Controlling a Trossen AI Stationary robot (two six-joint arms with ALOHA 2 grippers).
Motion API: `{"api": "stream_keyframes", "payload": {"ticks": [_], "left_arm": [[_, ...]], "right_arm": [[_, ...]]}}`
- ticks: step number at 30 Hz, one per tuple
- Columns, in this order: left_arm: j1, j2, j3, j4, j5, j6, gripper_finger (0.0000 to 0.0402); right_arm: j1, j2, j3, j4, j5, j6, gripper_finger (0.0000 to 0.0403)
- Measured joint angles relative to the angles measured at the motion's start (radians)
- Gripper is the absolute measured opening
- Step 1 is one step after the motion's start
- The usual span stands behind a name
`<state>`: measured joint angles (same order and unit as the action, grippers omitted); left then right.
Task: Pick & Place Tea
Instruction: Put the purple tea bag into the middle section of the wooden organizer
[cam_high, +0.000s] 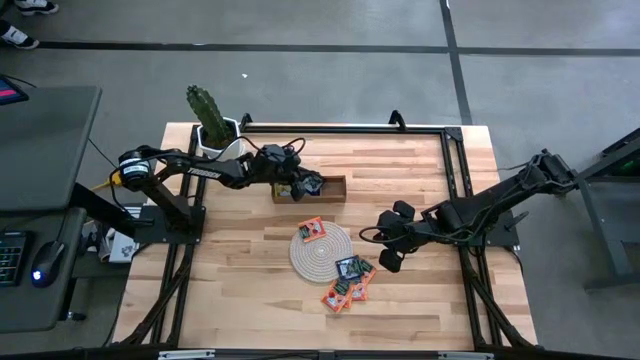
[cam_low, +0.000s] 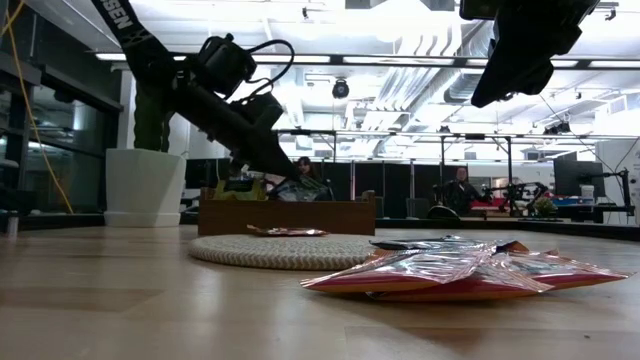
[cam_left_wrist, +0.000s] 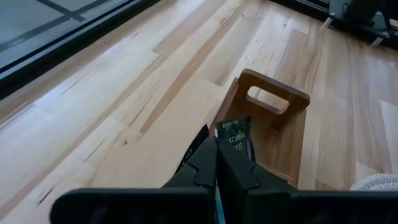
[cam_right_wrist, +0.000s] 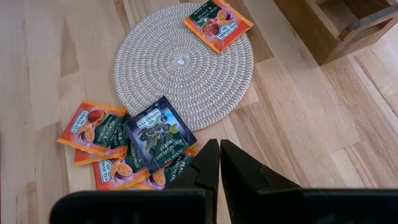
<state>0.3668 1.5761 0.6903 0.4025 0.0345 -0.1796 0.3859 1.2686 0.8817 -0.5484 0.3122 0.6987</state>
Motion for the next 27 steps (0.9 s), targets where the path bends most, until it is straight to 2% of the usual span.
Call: {"api": "stream_keyframes", "payload": {"ticks": [8, 15, 20, 24, 27], "left_arm": [[-0.003, -0.005, 0.0, 0.016, -0.055, -0.033, 0.0], [-0.059, -0.005, -0.015, 0.043, -0.165, -0.088, 0.0], [-0.098, -0.005, -0.117, 0.18, -0.259, -0.184, 0.0], [-0.1, -0.005, -0.219, 0.36, -0.273, -0.244, 0.0], [-0.099, -0.005, -0.257, 0.43, -0.278, -0.263, 0.0]], "right_arm": [[0.0, 0.0, 0.0, 0.0, 0.0, 0.0, 0.0012], [0.001, 0.0, 0.0, 0.0, 0.0, 0.0, 0.0012], [0.001, 0.0, 0.0, 0.0, 0.0, 0.0, 0.0012], [0.001, 0.0, 0.0, 0.0, 0.0, -0.004, 0.0012], [0.001, 0.0, 0.0, 0.0, 0.0, -0.012, 0.0012]]}}
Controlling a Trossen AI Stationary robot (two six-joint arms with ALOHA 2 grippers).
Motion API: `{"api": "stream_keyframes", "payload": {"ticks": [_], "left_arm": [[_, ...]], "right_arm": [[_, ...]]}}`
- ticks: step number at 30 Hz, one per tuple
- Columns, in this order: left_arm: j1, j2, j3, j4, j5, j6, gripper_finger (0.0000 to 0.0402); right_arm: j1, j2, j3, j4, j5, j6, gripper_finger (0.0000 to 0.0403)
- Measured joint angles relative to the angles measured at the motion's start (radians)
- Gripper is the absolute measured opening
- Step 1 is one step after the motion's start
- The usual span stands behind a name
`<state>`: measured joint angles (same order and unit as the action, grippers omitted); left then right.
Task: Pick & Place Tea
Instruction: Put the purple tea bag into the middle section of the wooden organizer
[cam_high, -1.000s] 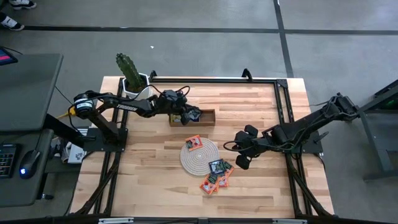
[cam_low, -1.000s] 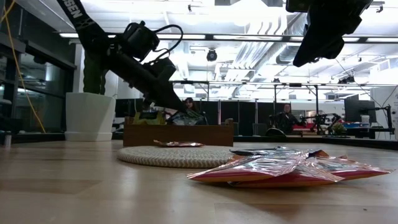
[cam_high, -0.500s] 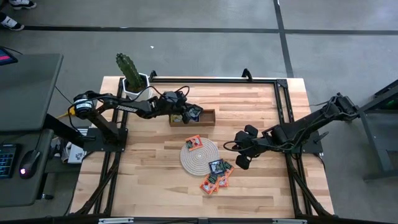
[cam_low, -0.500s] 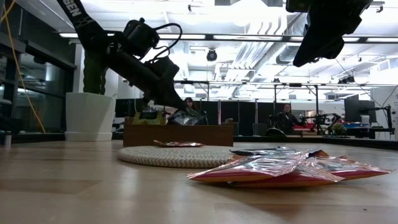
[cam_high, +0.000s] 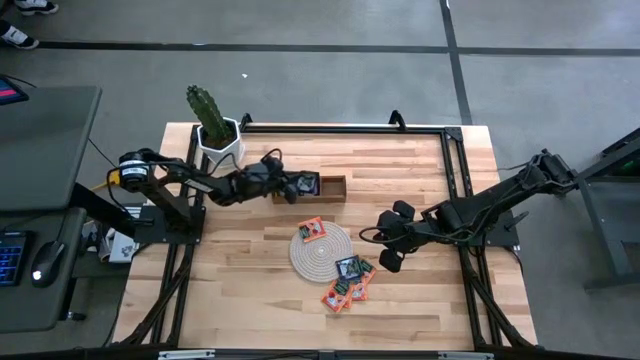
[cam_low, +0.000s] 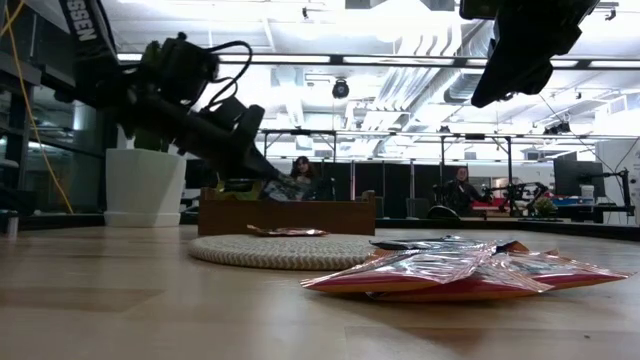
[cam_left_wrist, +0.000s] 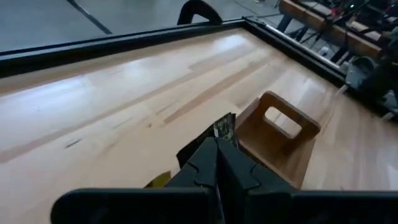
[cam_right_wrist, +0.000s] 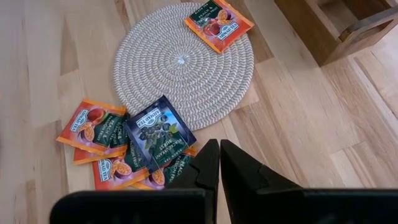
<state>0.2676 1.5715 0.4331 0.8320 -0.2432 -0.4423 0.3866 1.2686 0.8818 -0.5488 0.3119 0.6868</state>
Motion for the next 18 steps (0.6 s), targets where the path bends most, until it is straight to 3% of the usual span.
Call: {"api": "stream_keyframes", "payload": {"ticks": [18], "left_arm": [[0.0, 0.017, 0.022, 0.017, 0.027, 0.015, 0.0]], "right_arm": [[0.0, 0.0, 0.0, 0.0, 0.018, -0.014, 0.0012]]}}
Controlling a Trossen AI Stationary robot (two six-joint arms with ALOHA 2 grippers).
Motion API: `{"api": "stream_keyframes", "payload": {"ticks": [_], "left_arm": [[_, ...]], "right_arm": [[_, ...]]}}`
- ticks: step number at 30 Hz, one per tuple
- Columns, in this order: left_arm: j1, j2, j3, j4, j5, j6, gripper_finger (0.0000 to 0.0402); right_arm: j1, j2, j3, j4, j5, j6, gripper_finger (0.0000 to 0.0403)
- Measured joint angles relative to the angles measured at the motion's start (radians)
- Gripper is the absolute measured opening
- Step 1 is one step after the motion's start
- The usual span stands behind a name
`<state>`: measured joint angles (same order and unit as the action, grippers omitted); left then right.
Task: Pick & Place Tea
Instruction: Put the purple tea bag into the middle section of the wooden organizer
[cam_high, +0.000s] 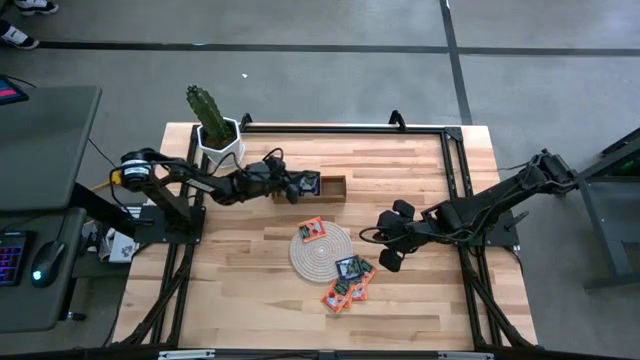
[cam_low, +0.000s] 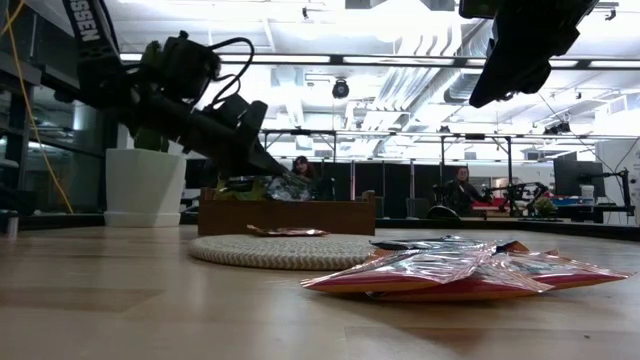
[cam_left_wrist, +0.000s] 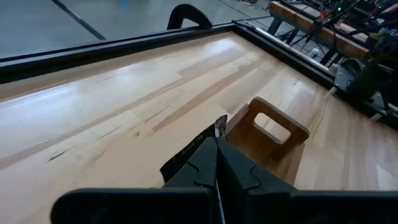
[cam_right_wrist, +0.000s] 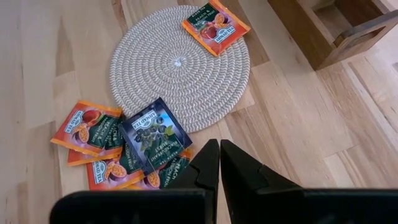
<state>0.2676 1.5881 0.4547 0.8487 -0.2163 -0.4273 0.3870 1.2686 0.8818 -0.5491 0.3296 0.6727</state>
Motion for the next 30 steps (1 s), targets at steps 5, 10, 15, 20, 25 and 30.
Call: {"api": "stream_keyframes", "payload": {"ticks": [5, 10, 15, 20, 25, 30], "left_arm": [[0.0, 0.02, 0.033, -0.01, -0.002, 0.003, 0.0], [0.0, 0.02, 0.033, -0.065, -0.004, 0.012, 0.0], [0.0, 0.021, 0.033, -0.09, 0.02, 0.008, 0.0], [0.0, 0.021, 0.033, -0.089, 0.015, 0.021, 0.0009], [0.0, 0.021, 0.033, -0.089, 0.016, 0.03, 0.0048], [0.0, 0.021, 0.033, -0.088, 0.019, 0.038, 0.0108]], "right_arm": [[0.0, 0.0, 0.0, 0.0, 0.002, 0.0, 0.0012], [0.0, 0.0, 0.0, 0.0, 0.001, 0.0, 0.0012], [0.0, 0.0, 0.0, 0.0, 0.002, 0.0, 0.0012], [0.0, 0.0, 0.0, 0.0, 0.004, 0.0, 0.0012], [0.0, 0.0, 0.0, 0.0, 0.004, 0.0, 0.0012], [0.0, 0.0, 0.0, 0.0, 0.002, 0.0, 0.0012]]}}
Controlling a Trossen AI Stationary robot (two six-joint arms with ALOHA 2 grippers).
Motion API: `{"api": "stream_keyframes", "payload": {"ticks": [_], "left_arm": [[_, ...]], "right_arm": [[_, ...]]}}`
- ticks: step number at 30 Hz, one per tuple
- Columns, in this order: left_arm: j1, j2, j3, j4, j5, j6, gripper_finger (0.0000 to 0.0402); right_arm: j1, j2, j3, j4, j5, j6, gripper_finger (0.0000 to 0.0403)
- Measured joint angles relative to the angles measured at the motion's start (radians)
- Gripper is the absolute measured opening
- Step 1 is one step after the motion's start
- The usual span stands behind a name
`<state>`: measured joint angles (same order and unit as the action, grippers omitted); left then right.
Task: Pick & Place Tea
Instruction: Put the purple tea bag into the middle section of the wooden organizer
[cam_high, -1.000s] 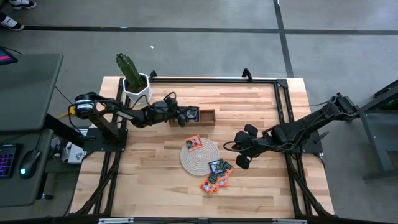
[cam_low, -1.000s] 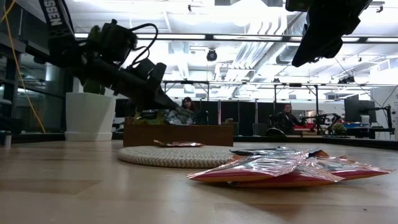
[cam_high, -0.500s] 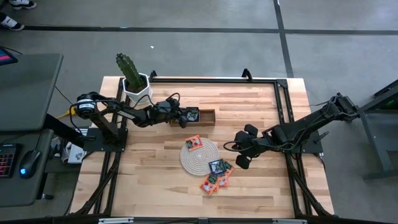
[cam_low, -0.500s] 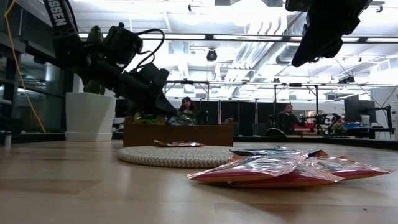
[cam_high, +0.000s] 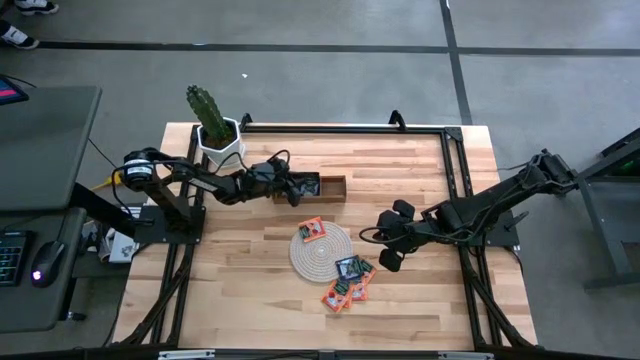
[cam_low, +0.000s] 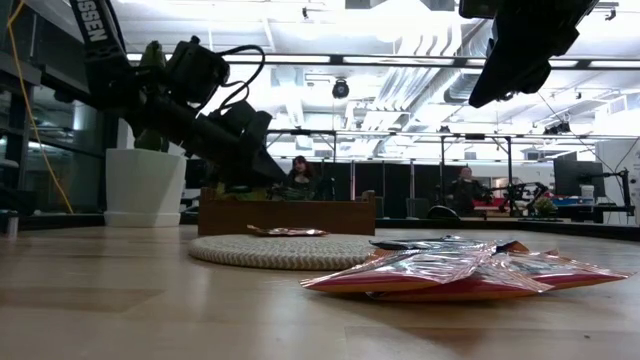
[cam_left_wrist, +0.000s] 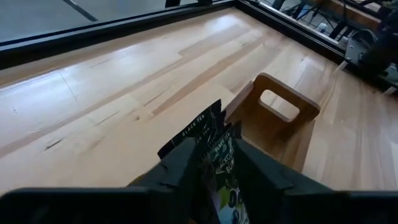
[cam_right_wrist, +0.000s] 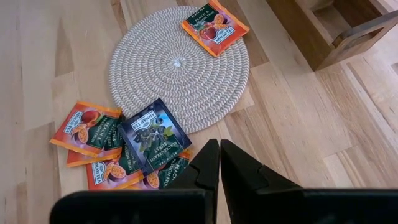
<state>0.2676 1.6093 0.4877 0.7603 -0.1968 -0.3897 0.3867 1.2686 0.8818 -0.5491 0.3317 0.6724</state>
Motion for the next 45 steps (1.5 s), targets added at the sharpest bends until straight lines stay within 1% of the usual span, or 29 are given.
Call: {"api": "stream_keyframes", "payload": {"ticks": [3, 6, 8, 10, 14, 16, 18, 21, 23, 25, 27, 32, 36, 39, 42, 43, 45], "left_arm": [[0.0, -0.006, 0.0, 0.013, 0.001, 0.017, 0.0142], [0.0, -0.022, 0.0, 0.079, 0.014, 0.06, 0.0162], [0.0, -0.031, 0.01, 0.118, 0.026, 0.096, 0.0166], [0.0, -0.055, 0.025, 0.121, 0.033, 0.135, 0.0167], [0.0, -0.107, 0.067, 0.073, 0.084, 0.223, 0.0168], [0.001, -0.13, 0.084, -0.008, 0.13, 0.249, 0.0168], [0.0, -0.155, 0.11, -0.092, 0.197, 0.268, 0.0168], [-0.006, -0.169, 0.143, -0.204, 0.34, 0.279, 0.0168], [-0.031, -0.169, 0.16, -0.27, 0.422, 0.277, 0.0165], [-0.078, -0.169, 0.18, -0.304, 0.456, 0.28, 0.0156], [-0.128, -0.17, 0.186, -0.337, 0.441, 0.283, 0.0144], [-0.222, -0.169, 0.183, -0.342, 0.32, 0.278, 0.0116], [-0.279, -0.169, 0.183, -0.345, 0.317, 0.238, 0.0098], [-0.323, -0.167, 0.183, -0.346, 0.309, 0.208, 0.007], [-0.358, -0.151, 0.184, -0.352, 0.293, 0.174, 0.002], [-0.368, -0.151, 0.182, -0.36, 0.293, 0.152, 0.001], [-0.382, -0.151, 0.183, -0.349, 0.298, 0.097, 0.0008]], "right_arm": [[0.0, 0.0, 0.0, 0.0, 0.0, 0.0, 0.0012], [0.0, 0.0, 0.0, 0.0, -0.001, 0.0, 0.0012], [0.0, 0.0, 0.0, 0.0, -0.004, 0.0, 0.0012], [0.0, 0.0, 0.0, 0.0, -0.005, 0.0, 0.0012], [0.0, 0.0, 0.0, 0.001, -0.008, 0.0, 0.0012], [0.0, 0.0, 0.0, 0.006, -0.016, 0.0, 0.0012], [0.0, 0.0, 0.0, 0.021, -0.034, 0.004, 0.0012], [0.0, 0.0, 0.0, 0.03, -0.066, 0.01, 0.0012], [0.0, 0.0, 0.0, 0.034, -0.073, 0.021, 0.0012], [0.0, 0.001, 0.0, 0.048, -0.072, 0.024, 0.0012], [0.0, 0.01, 0.0, 0.073, -0.08, 0.009, 0.0012], [0.0, 0.085, 0.0, 0.133, -0.148, -0.014, 0.0003], [0.002, 0.165, 0.0, 0.175, -0.188, 0.001, 0.0006], [0.002, 0.215, 0.0, 0.17, -0.193, 0.08, 0.0002], [0.001, 0.235, 0.0, 0.167, -0.202, 0.201, 0.0006], [0.001, 0.236, 0.0, 0.167, -0.21, 0.249, 0.0009], [0.001, 0.236, 0.0, 0.164, -0.232, 0.332, 0.0014]]}}
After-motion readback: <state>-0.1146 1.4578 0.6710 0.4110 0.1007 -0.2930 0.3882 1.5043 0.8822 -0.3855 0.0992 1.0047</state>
